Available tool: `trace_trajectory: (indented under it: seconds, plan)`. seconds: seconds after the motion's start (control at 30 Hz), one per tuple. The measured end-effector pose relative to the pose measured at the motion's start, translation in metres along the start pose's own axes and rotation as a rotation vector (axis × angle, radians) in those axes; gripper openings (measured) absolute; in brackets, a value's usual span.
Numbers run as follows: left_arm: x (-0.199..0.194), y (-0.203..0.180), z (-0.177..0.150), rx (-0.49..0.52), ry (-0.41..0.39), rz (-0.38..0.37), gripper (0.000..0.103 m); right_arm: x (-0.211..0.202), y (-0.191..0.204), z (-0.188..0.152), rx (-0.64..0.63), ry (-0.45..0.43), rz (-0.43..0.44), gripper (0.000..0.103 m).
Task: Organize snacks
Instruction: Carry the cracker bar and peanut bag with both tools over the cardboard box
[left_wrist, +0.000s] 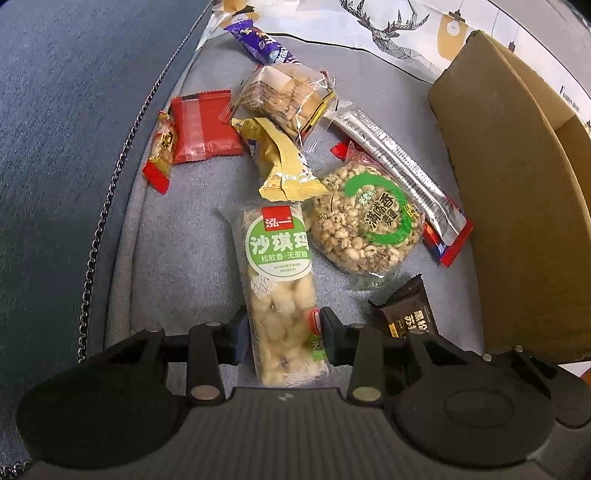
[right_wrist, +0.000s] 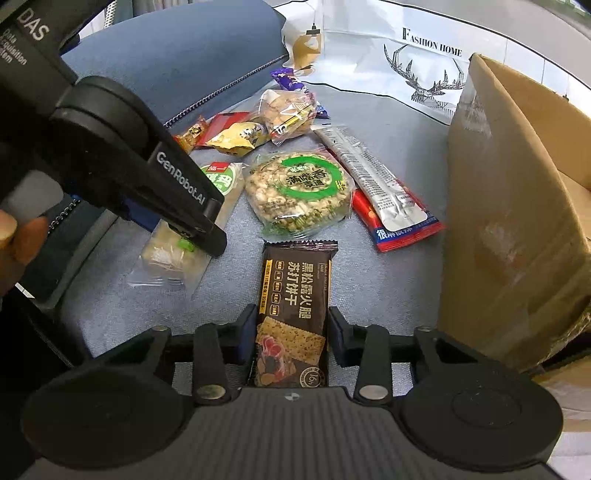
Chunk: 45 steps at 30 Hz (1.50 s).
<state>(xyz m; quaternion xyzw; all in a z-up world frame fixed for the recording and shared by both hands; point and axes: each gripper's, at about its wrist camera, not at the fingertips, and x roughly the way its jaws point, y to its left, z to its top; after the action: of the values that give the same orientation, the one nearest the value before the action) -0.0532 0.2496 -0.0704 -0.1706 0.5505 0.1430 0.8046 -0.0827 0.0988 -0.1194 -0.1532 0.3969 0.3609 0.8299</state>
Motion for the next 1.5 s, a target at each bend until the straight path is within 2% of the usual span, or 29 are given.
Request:
trace_trajectory:
  seconds: [0.2,0.33,0.63,0.83,1.0,1.23,1.37,1.5]
  plan:
    - [-0.006,0.004,-0.001,-0.021,-0.031,-0.016,0.040,-0.006,0.000,0.001,0.013,-0.021,-0.012,0.041]
    - [-0.020,0.006,-0.006,-0.024,-0.096,-0.036,0.039,-0.018,0.000,0.003,0.005,-0.065,-0.010,0.041]
    - [-0.068,-0.003,-0.027,0.020,-0.368,-0.080,0.039,-0.070,-0.007,0.003,0.001,-0.239,-0.016,0.041]
    - [-0.083,-0.010,-0.035,0.025,-0.476,-0.120,0.039,-0.114,-0.022,0.008,0.012,-0.381,-0.007,0.041]
    - [-0.086,-0.018,-0.033,0.041,-0.497,-0.168,0.039,-0.140,-0.051,0.019,0.020,-0.472,-0.022,0.041]
    - [-0.087,-0.034,-0.033,0.069,-0.535,-0.150,0.039,-0.166,-0.109,0.039,0.024,-0.570,-0.081,0.041]
    - [-0.090,-0.046,-0.033,0.100,-0.554,-0.155,0.039,-0.163,-0.145,0.045,0.071,-0.589,-0.129,0.041]
    - [-0.095,-0.055,-0.030,0.107,-0.587,-0.182,0.039,-0.149,-0.171,0.036,0.151,-0.583,-0.156,0.041]
